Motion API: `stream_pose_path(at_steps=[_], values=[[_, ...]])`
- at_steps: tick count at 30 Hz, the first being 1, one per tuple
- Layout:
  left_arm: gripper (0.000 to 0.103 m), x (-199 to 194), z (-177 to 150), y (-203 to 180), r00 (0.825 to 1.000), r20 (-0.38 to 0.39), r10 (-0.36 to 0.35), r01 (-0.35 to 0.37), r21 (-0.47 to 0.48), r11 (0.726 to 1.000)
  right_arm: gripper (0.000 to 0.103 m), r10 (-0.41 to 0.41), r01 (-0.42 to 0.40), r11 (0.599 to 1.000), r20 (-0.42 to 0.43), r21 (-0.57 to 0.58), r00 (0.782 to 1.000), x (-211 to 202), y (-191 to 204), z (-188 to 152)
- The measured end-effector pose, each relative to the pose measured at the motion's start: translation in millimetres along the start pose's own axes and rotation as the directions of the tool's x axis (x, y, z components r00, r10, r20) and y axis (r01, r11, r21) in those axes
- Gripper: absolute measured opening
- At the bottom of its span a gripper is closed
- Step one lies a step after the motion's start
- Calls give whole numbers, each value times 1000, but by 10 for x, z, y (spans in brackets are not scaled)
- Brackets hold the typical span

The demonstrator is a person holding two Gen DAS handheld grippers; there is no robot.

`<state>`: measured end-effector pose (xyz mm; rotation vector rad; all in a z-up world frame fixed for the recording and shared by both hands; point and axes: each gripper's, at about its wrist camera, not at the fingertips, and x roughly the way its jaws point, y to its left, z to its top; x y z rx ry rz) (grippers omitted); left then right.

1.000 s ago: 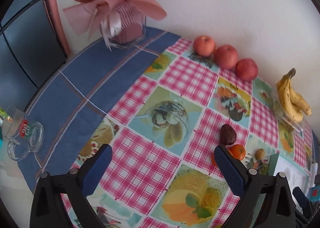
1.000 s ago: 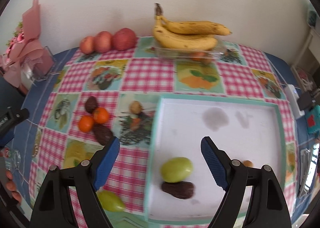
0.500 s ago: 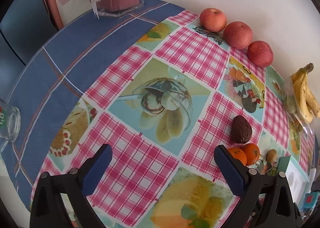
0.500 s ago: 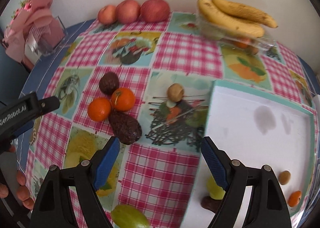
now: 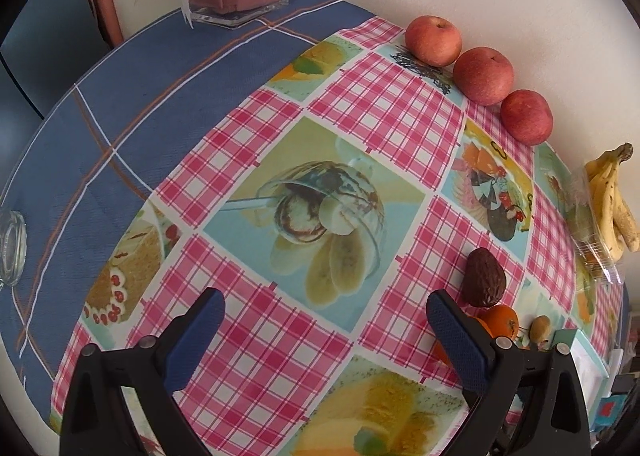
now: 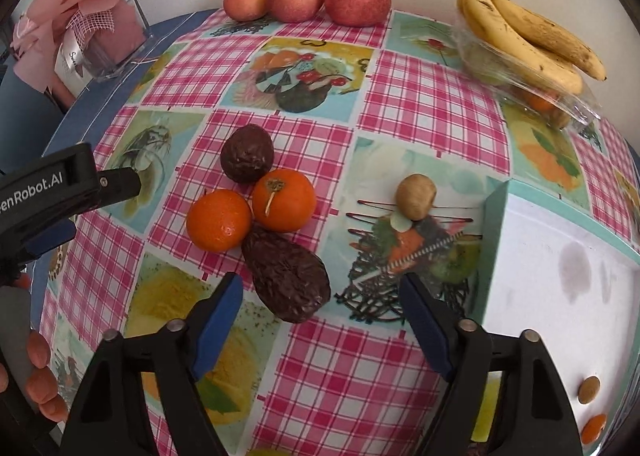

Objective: Organize fruits
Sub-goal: 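Move both tools over the loose fruit beside the tray, then grasp the wrinkled dark brown fruit with the right tool while the left tool grasps an orange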

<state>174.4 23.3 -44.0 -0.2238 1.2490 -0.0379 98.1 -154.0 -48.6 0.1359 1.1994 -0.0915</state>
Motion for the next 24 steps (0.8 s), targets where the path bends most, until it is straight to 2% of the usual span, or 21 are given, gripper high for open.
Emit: stream_pose_path(at_steps=[4,9,13,16,20,24], values=[[102,9,-8,-32,1000,-14,-26,26,-2,1000,61,16,-16,1000,6,-21,1000,15,60,22],[102,18,-50,-84,999,-30,-45,46,9,999,41,38,-38,999,13,-39,999,-5,120,16],[101,19,-65,-141,997,-43,-67,68,14,998,41,19,-18,999,9,-45,1000,-27,85,-1],[99,8,-76,-228,995,-51,-82,84,38,996,41,21,-21,1000,3,-9,1000,-41,-48,-18],[90,-2,-128,-365,991,-70,-115,119,68,991,41,-33,33,999,-8,33,999,-97,-251,-45],[83,11,-193,-509,983,-102,-152,162,97,982,41,-28,27,997,14,77,1000,-234,-436,-44]])
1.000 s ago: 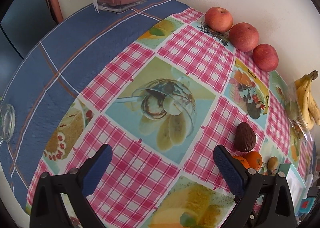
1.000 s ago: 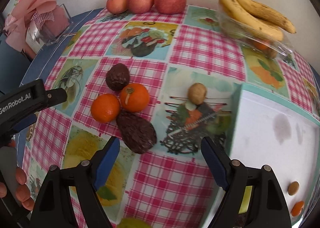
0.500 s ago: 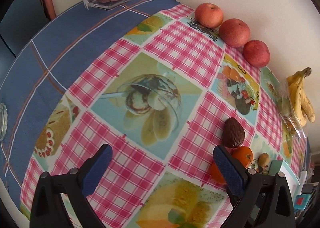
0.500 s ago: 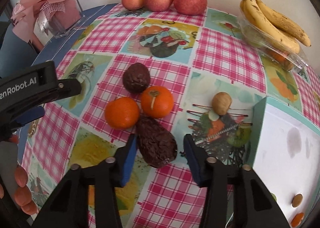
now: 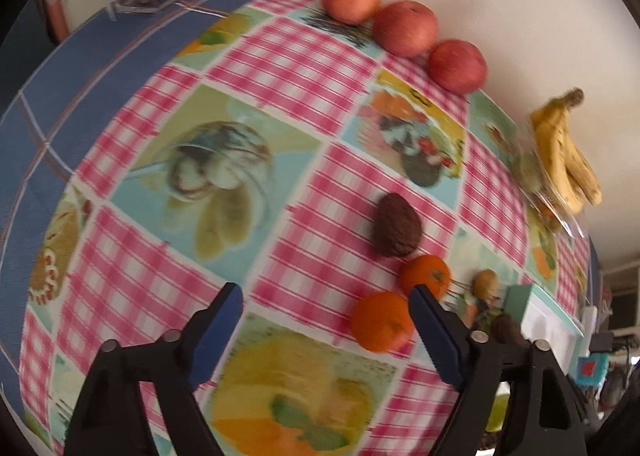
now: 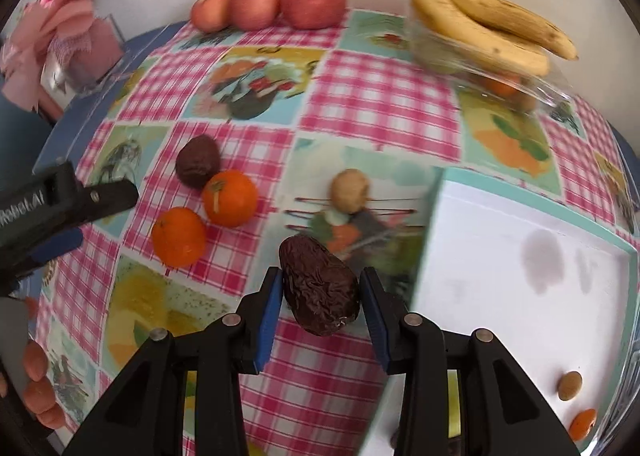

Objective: Organize fruits
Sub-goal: 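Grasp the wrinkled dark brown fruit with the right tool while the left tool grasps an orange, then carry the orange with the left tool over the tray while the right tool carries the dark fruit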

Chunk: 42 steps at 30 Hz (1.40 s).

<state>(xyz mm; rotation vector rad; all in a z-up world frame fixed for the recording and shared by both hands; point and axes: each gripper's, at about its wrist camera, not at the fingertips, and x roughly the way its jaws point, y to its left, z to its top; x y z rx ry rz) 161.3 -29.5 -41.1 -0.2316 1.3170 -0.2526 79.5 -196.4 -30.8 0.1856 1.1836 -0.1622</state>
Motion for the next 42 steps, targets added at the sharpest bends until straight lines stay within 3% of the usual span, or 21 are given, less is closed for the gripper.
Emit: stream_pose_path(at_steps=[4,13,16,17,22,32,42], values=[[77,26,-43,-127,1000,-15,-15,15,35,999,41,6,-7,999,46,38,999,-215,-157,33],[52,172,-121,-266,997,-63,-33,38,73,997,41,-18,5,996,140,93,990,-648,-406,82],[48,140,-137,-333,999,-50,-13,18,95,995,41,-25,6,994,170,109,985,-775,-472,86],[42,130,-144,-350,999,-46,-9,13,105,994,41,-28,8,994,177,112,984,-805,-486,88],[40,122,-166,-401,999,-37,14,-9,127,992,41,-33,7,991,197,135,980,-899,-574,79],[39,-323,-164,-632,997,47,-56,47,176,983,41,-41,-6,977,212,214,976,-995,-885,-6],[39,-471,-398,-1234,992,45,-115,95,310,946,41,-140,76,916,136,395,981,-893,-1648,-274]])
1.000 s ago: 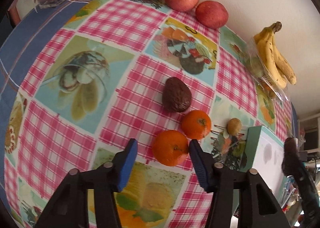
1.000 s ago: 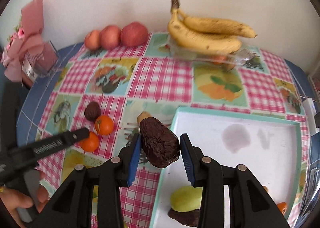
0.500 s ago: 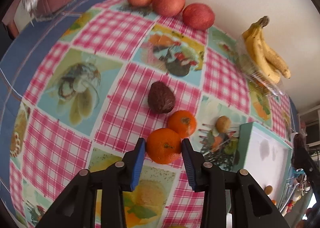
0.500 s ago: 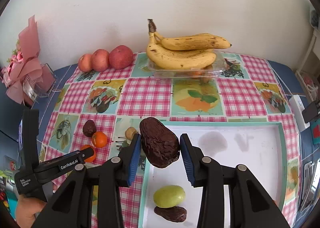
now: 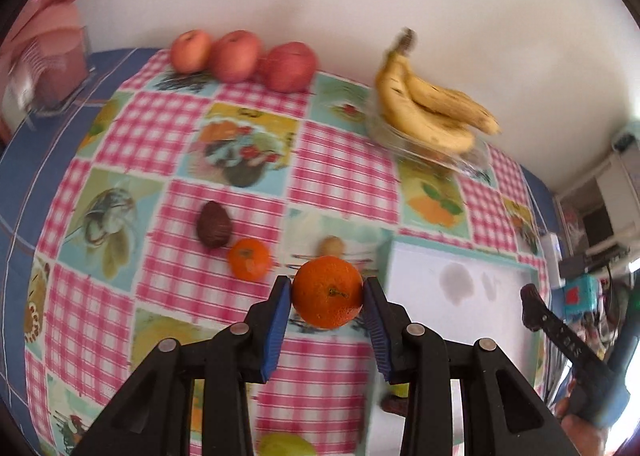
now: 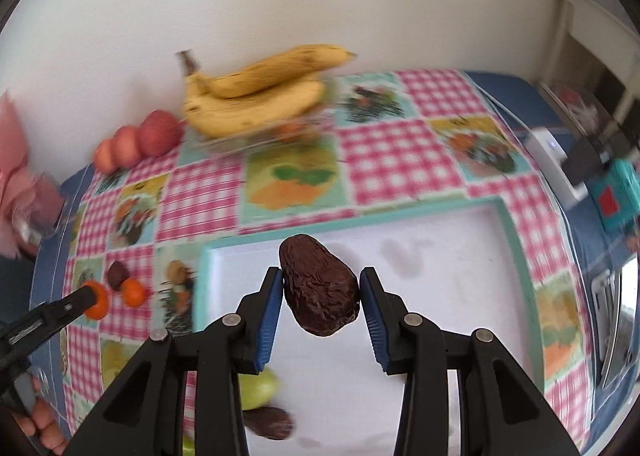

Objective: Organize fruits
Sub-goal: 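Carry the orange with the left tool over the tray while the right tool carries the dark fruit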

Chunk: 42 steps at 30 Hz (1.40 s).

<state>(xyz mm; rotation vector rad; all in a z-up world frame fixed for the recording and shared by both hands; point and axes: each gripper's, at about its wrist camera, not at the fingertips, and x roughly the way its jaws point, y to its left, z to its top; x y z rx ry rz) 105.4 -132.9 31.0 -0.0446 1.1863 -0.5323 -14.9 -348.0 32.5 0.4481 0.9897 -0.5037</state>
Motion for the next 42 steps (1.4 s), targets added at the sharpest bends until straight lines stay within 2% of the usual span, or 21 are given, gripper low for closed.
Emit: stream_pose_path(at_steps=[3,8,15,26,31,42], values=[[39,65,-63,-228,1000,-17,-5,6,52,999,41,-50,50,997,-10,65,999,20,-310,0],[39,182,-190,-559,999,-50,9,-2,136,991,41,-83,83,988,-10,132,997,-14,-660,0],[39,297,-323,-926,997,-77,14,4,232,973,41,-86,84,984,8,156,996,-103,-786,24],[39,609,-269,-1087,993,-116,31,-2,245,970,41,-52,51,988,1,145,999,-21,-734,40],[39,767,-238,-1065,989,-145,11,15,177,984,41,-42,45,986,-18,160,999,87,-780,22],[39,903,-374,-1162,990,-120,77,-46,245,968,41,-29,35,982,-30,187,999,195,-925,13]])
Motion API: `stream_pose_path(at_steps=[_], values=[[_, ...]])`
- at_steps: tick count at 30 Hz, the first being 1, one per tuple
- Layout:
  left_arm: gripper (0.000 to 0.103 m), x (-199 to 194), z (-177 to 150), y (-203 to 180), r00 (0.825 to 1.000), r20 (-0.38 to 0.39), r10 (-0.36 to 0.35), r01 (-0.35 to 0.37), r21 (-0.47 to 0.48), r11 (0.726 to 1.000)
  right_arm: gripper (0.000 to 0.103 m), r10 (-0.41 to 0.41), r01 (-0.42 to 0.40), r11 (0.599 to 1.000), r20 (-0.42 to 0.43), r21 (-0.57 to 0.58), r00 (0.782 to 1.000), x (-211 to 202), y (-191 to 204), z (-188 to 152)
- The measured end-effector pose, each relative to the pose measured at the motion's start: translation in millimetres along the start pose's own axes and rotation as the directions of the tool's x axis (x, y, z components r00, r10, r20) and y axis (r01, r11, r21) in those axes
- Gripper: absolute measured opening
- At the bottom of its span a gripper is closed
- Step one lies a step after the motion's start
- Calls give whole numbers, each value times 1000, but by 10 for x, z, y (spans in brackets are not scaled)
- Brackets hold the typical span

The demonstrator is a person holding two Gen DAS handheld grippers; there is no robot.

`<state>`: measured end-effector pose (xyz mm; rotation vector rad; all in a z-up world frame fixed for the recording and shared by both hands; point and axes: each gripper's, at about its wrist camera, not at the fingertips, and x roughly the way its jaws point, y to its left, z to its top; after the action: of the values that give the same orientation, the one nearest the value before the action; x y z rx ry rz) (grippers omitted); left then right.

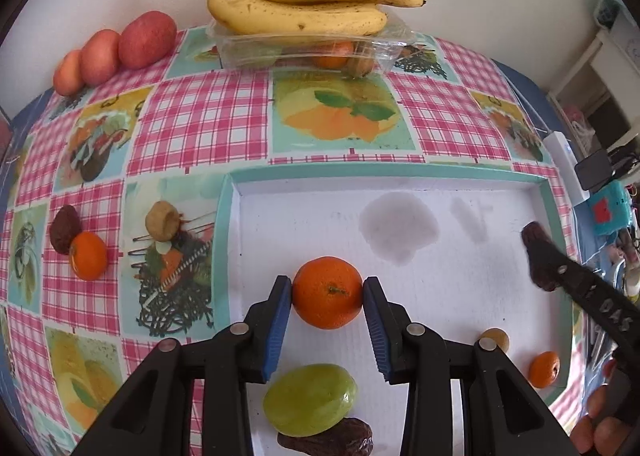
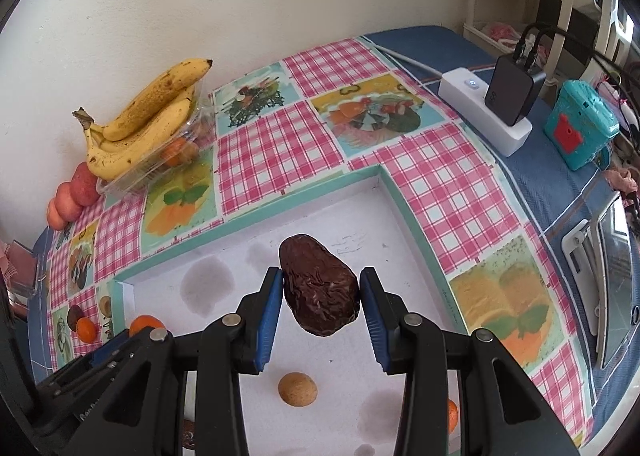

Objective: Organize fruits
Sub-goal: 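Carry the orange with the left tool over the tray while the right tool carries the dark fruit, then open both tools to release the orange and dark fruit in the tray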

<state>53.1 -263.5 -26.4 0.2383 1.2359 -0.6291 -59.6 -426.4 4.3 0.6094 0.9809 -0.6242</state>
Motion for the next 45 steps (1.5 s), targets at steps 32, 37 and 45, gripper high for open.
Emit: stream_pose_path(at_steps=[32,37,45], values=[[53,-5,1,22,1000,-22,7,-7,-6,1000,41,-30,30,1000,-102,-6,994,341,-41,-115],[61,-65,20,43,1000,-12,7,-7,-17,1000,46,-30,30,1000,-118,-4,993,364,-39,-113],[77,-291,96,178,999,27,32,-30,-51,998,72,-45,38,998,-118,-59,992,273,27,-101]])
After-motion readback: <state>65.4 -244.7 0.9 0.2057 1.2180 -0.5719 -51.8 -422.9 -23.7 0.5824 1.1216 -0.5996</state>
